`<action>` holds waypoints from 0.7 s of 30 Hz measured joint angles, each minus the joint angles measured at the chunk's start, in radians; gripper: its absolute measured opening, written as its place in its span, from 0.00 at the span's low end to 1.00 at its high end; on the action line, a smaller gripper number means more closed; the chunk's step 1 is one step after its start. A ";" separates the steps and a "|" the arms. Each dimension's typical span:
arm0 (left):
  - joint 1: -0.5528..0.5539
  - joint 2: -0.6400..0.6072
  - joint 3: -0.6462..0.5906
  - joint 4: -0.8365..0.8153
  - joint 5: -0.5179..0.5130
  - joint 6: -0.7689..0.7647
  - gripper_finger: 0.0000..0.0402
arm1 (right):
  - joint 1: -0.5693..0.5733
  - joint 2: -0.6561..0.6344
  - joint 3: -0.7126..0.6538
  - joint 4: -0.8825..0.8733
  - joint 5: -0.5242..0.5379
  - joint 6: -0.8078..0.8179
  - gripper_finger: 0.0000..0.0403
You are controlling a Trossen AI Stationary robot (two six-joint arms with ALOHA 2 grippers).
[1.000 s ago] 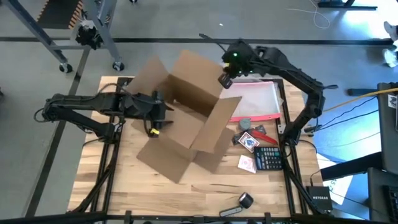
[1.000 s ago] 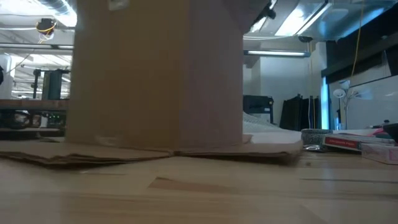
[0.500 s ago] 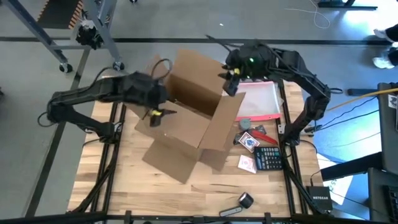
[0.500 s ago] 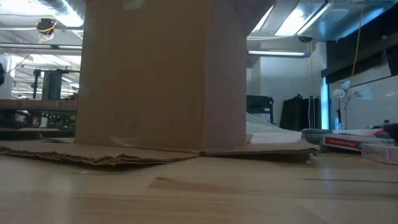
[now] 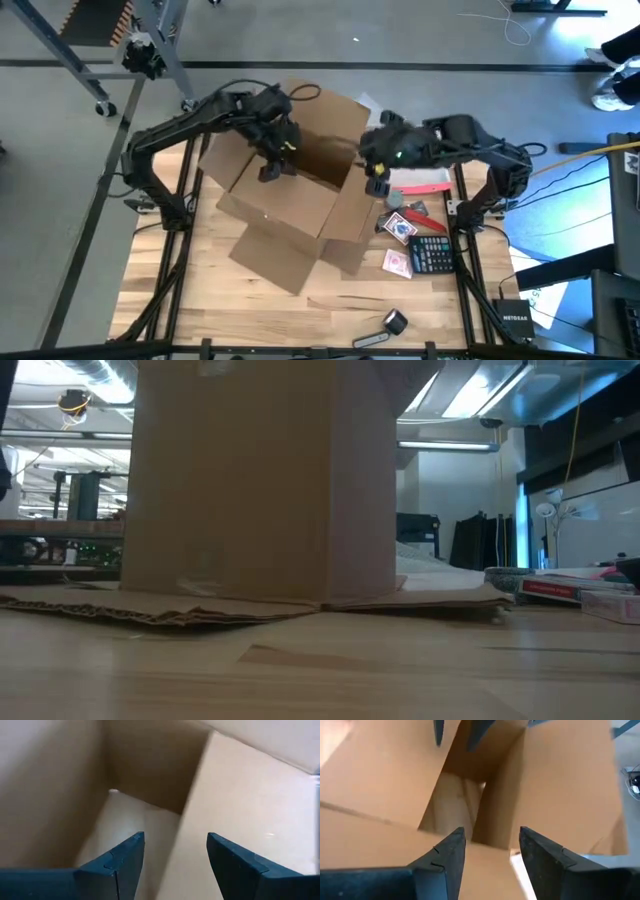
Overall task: Unpack boxes
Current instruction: Break down box until it is fully flat
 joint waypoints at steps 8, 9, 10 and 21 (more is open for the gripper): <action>0.027 0.011 0.001 -0.019 0.176 0.017 0.52 | 0.069 -0.001 -0.152 0.019 0.025 0.021 0.45; 0.028 0.012 0.001 -0.011 0.131 0.017 0.52 | 0.074 -0.001 -0.169 0.025 0.028 0.021 0.45; 0.029 0.012 0.001 -0.002 0.088 0.016 0.52 | 0.078 -0.002 -0.186 0.036 0.030 0.022 0.45; 0.030 0.090 0.000 -0.136 0.165 0.002 0.52 | 0.116 -0.001 -0.244 0.055 0.039 0.075 0.45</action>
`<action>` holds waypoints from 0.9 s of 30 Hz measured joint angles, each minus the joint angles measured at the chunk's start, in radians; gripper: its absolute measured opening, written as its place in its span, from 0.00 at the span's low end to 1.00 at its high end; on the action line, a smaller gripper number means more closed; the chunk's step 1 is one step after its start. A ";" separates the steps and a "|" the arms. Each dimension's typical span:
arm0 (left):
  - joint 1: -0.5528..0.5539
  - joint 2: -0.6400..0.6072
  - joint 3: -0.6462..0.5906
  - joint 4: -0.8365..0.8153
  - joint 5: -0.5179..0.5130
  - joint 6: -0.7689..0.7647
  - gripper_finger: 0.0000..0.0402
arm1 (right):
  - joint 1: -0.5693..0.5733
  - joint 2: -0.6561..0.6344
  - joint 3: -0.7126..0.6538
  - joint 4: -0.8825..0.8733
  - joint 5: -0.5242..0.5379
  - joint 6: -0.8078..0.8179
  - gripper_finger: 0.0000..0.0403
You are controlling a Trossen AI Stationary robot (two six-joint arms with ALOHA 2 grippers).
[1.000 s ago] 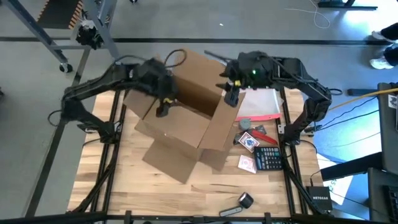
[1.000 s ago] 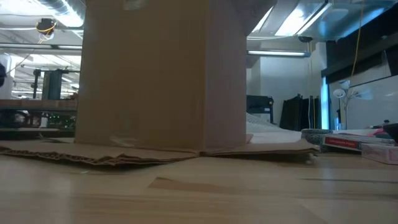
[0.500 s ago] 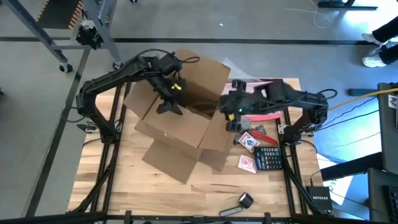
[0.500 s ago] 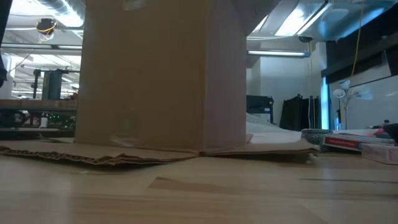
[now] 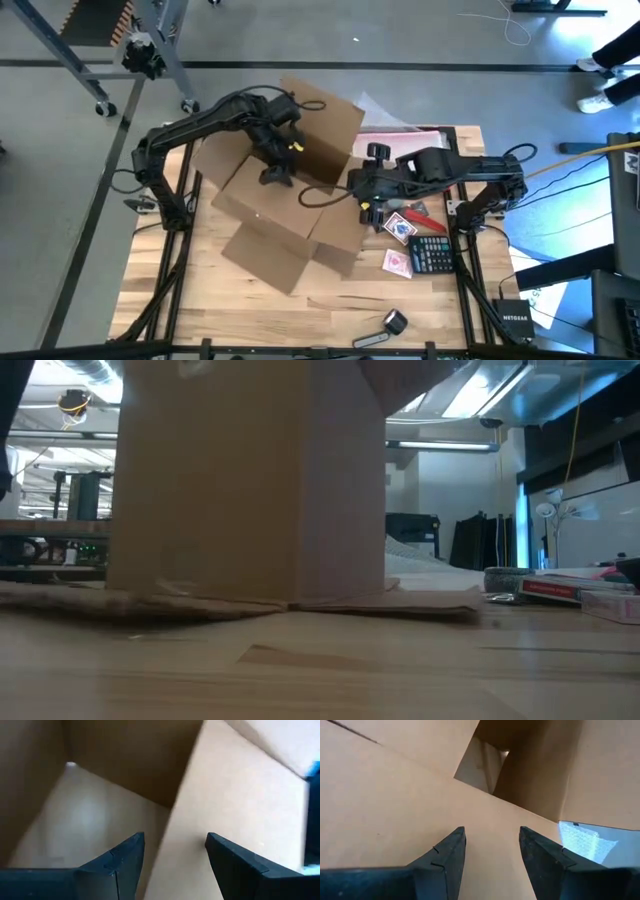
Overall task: Unpack boxes
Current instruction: Break down box until it is fully flat
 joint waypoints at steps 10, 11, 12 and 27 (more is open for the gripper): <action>-0.004 -0.031 0.000 -0.026 0.383 0.002 0.52 | 0.032 0.000 0.000 0.006 0.039 0.015 0.45; -0.008 -0.036 0.000 -0.028 0.388 0.000 0.52 | 0.031 0.000 0.000 0.006 0.052 0.022 0.45; -0.013 -0.045 0.000 -0.028 0.389 0.000 0.52 | 0.031 0.000 0.000 0.006 0.063 0.029 0.45; -0.289 -0.199 0.000 0.101 0.108 -0.237 0.52 | 0.030 0.000 0.000 0.008 0.189 0.144 0.45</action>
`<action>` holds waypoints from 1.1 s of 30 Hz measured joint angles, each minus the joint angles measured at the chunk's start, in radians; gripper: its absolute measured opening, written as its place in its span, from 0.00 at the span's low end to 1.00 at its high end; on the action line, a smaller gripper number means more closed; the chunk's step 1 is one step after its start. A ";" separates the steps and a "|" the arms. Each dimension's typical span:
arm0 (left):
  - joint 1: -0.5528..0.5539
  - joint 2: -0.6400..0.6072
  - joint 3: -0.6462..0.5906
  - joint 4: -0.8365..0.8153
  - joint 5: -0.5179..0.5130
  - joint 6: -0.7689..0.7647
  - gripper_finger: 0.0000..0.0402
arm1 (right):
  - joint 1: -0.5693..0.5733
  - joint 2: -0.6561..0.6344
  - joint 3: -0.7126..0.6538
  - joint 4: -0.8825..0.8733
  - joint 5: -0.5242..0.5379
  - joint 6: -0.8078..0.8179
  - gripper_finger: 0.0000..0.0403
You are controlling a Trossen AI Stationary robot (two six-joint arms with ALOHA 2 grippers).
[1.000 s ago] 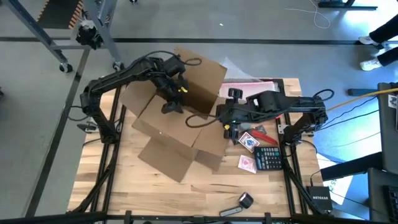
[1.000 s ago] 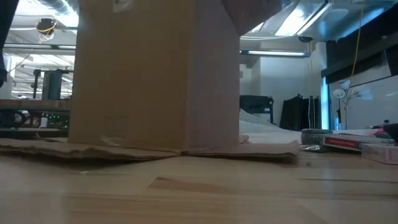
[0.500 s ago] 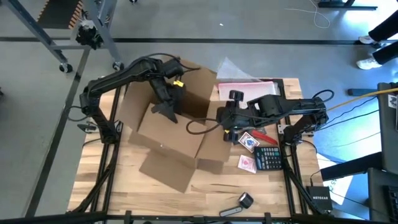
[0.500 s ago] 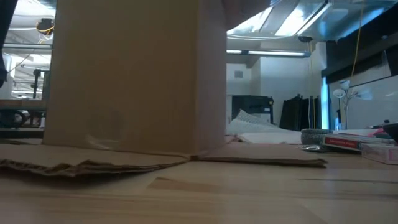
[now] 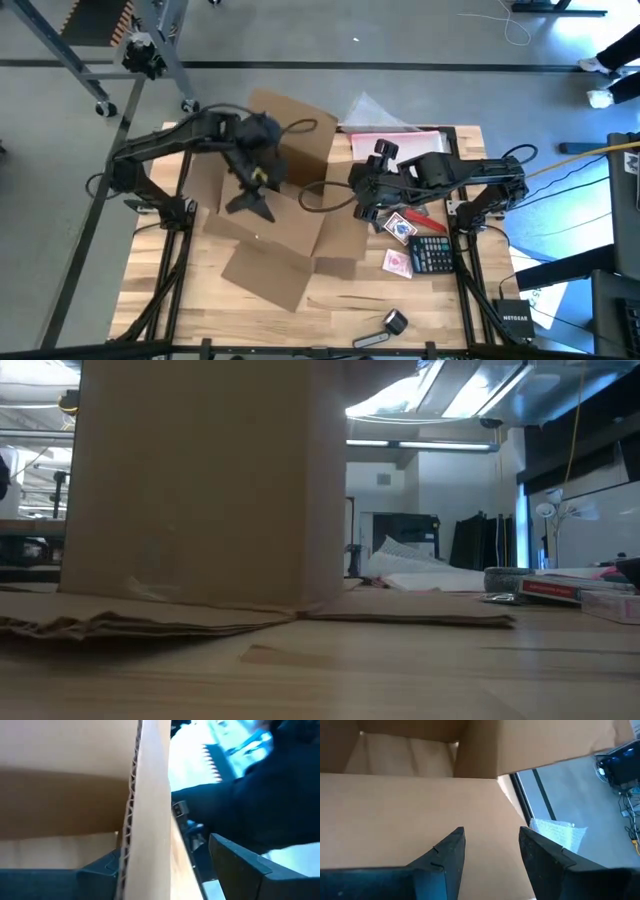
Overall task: Unpack boxes
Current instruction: Break down box until it is fully flat
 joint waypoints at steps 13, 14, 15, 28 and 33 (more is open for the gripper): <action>-0.469 -0.051 0.000 0.007 -0.806 -0.255 0.52 | 0.000 0.000 0.000 0.000 0.044 0.123 0.45; -0.503 -0.050 0.000 0.008 -0.851 -0.272 0.52 | 0.000 0.000 0.000 0.000 0.050 0.125 0.45; -0.534 -0.046 0.000 0.008 -0.893 -0.288 0.52 | 0.000 0.000 0.000 0.000 0.054 0.132 0.45; -0.850 0.054 0.002 0.015 -1.283 -0.516 0.52 | 0.000 0.001 -0.053 -0.002 0.105 0.202 0.45; -0.836 0.046 0.005 0.007 -1.215 -0.645 0.49 | 0.001 0.001 -0.009 -0.023 0.082 0.199 0.45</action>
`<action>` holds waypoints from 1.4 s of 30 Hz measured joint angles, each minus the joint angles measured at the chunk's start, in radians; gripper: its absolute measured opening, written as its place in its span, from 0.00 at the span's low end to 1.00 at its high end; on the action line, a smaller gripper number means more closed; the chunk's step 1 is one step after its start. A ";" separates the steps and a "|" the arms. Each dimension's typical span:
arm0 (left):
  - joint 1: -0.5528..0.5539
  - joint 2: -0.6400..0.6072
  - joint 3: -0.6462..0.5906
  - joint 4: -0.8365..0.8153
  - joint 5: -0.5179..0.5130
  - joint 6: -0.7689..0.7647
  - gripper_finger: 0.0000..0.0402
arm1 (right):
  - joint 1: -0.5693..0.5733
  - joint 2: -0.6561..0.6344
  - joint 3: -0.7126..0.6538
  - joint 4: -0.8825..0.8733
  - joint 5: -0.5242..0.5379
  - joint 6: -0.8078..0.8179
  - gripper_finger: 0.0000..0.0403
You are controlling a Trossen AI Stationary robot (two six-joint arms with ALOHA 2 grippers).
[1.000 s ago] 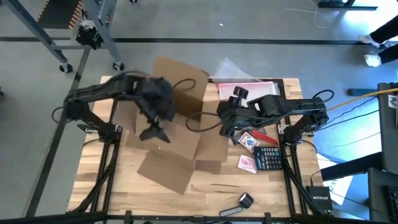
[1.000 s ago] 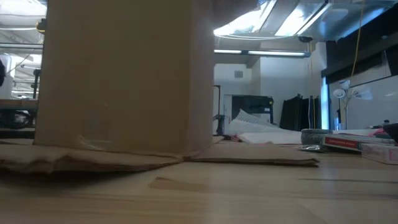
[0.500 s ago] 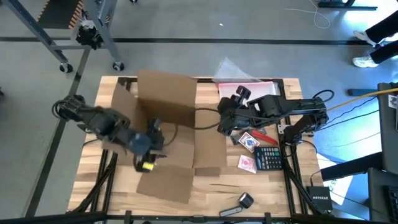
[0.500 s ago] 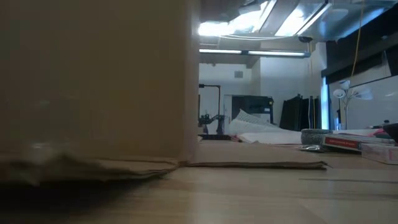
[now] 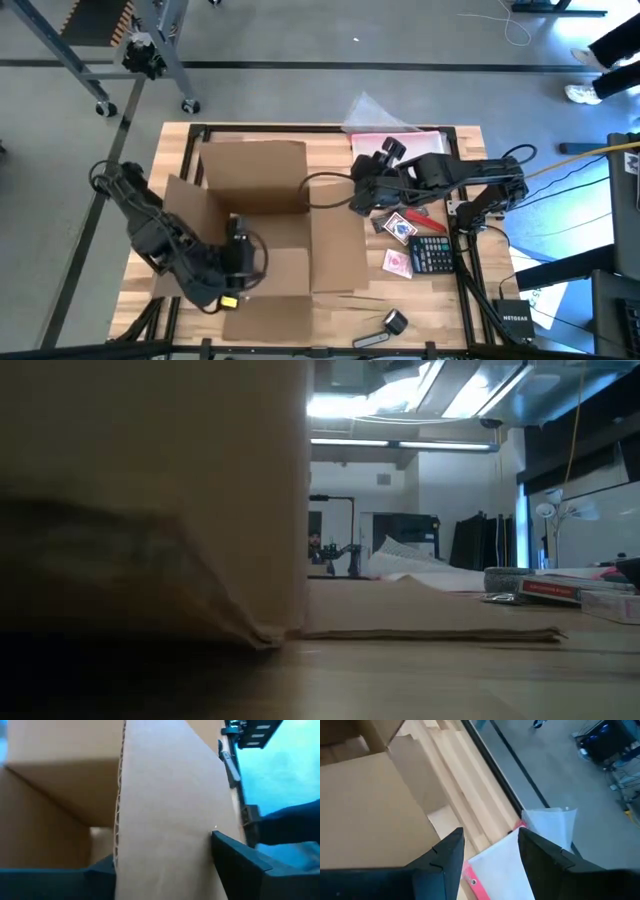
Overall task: Unpack boxes
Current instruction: Break down box until it is fully flat
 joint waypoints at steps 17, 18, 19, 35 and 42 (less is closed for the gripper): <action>0.003 -0.003 0.094 -0.012 -0.021 0.005 0.02 | 0.120 0.000 0.131 -0.095 -0.041 0.032 0.45; 0.001 -0.003 0.096 -0.007 -0.049 0.023 0.02 | 0.134 0.000 0.131 -0.102 -0.031 0.046 0.45; -0.004 -0.003 0.097 -0.001 -0.078 0.044 0.01 | 0.148 0.000 0.131 -0.113 -0.017 0.060 0.45; 0.014 0.000 0.094 -0.011 -0.243 0.263 0.00 | 0.448 -0.001 -0.124 0.107 0.253 0.163 0.45; 0.013 -0.001 0.094 0.000 -0.317 0.398 0.00 | 0.494 0.002 -0.475 0.547 0.293 0.158 0.45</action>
